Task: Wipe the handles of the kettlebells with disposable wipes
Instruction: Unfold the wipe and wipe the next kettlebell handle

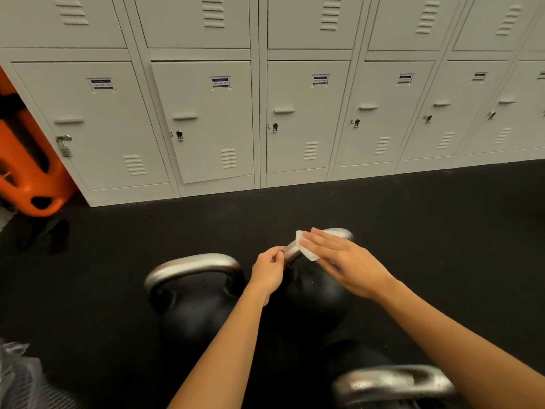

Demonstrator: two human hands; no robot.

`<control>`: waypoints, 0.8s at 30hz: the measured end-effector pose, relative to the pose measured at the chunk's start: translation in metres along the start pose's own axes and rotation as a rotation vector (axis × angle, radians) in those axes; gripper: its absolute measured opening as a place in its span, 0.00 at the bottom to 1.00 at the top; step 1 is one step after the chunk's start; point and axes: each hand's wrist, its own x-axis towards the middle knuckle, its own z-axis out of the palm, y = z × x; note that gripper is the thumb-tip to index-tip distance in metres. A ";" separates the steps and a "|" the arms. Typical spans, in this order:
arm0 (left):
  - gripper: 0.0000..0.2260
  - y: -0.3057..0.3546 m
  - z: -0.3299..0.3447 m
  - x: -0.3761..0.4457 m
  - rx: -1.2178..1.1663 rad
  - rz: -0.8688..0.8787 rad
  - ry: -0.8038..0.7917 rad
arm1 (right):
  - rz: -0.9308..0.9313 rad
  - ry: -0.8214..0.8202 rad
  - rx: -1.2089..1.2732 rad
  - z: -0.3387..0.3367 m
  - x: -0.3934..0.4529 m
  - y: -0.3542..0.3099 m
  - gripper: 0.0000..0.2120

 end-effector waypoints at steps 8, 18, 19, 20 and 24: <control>0.13 -0.002 0.001 0.002 0.032 0.004 0.006 | 0.075 0.032 -0.039 0.009 0.028 -0.012 0.20; 0.13 -0.003 0.002 0.006 0.042 -0.001 0.000 | 0.131 0.116 0.163 0.010 0.012 -0.006 0.20; 0.13 -0.003 0.002 0.005 0.044 0.001 0.003 | 0.150 0.121 0.133 0.011 0.017 -0.009 0.19; 0.13 -0.003 0.002 0.005 0.046 0.003 0.006 | 0.157 0.110 0.109 0.013 0.022 -0.013 0.19; 0.13 -0.004 0.001 0.004 0.051 0.024 0.005 | 0.065 0.026 0.104 0.015 0.022 -0.020 0.21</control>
